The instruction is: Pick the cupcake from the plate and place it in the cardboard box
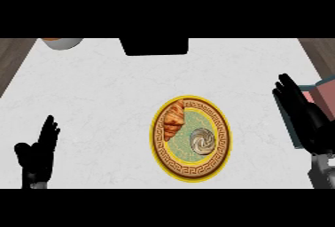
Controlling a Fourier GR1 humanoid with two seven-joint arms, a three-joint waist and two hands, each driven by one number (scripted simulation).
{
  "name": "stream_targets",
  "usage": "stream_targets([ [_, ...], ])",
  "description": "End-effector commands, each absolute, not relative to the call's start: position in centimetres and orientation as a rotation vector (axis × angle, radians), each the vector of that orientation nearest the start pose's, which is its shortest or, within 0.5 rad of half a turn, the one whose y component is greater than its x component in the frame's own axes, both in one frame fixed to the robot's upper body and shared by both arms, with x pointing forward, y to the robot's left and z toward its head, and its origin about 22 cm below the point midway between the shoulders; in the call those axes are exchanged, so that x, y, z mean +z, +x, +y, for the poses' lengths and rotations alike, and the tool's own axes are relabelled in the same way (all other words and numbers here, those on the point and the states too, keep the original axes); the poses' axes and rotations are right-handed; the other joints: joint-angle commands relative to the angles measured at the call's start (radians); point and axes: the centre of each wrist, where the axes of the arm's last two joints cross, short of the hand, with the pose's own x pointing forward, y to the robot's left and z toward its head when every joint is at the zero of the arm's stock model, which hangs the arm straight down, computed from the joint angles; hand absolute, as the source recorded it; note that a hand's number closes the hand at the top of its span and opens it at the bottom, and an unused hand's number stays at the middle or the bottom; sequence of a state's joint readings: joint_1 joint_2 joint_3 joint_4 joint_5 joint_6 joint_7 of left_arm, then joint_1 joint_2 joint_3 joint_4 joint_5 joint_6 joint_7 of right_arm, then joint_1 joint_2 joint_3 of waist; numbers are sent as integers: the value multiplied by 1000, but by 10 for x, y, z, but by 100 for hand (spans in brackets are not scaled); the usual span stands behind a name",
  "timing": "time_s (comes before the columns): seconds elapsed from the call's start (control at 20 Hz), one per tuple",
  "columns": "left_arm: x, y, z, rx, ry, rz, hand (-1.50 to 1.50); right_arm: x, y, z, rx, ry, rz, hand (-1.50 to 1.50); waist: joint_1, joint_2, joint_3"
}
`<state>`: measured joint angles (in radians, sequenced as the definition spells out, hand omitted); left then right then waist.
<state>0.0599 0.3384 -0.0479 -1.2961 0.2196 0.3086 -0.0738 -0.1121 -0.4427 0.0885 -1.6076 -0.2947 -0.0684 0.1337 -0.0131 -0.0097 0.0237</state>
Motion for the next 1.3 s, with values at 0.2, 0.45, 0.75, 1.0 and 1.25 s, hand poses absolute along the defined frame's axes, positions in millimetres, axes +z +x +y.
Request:
stream_targets([
  [0.2,30,271,303,-327,319,-1681,0,159,266,-286,175,-292,-1911,-150,-67,-17,-27],
  [0.45,48,273,278,-500,152,-1712,0,165,237,-296,352,-640,-1770,-150,-29,-1,-25],
  [0.75,77,291,269,-512,110,-1751,0,136,200,-278,758,-708,-1787,-150,-13,5,-24],
  [1.0,56,286,278,-525,106,-1749,0,162,193,-254,924,-767,-1665,-150,7,8,-26],
  [1.25,75,295,271,-542,99,-1763,0,163,192,-226,1220,-806,-1398,-150,32,11,-28],
])
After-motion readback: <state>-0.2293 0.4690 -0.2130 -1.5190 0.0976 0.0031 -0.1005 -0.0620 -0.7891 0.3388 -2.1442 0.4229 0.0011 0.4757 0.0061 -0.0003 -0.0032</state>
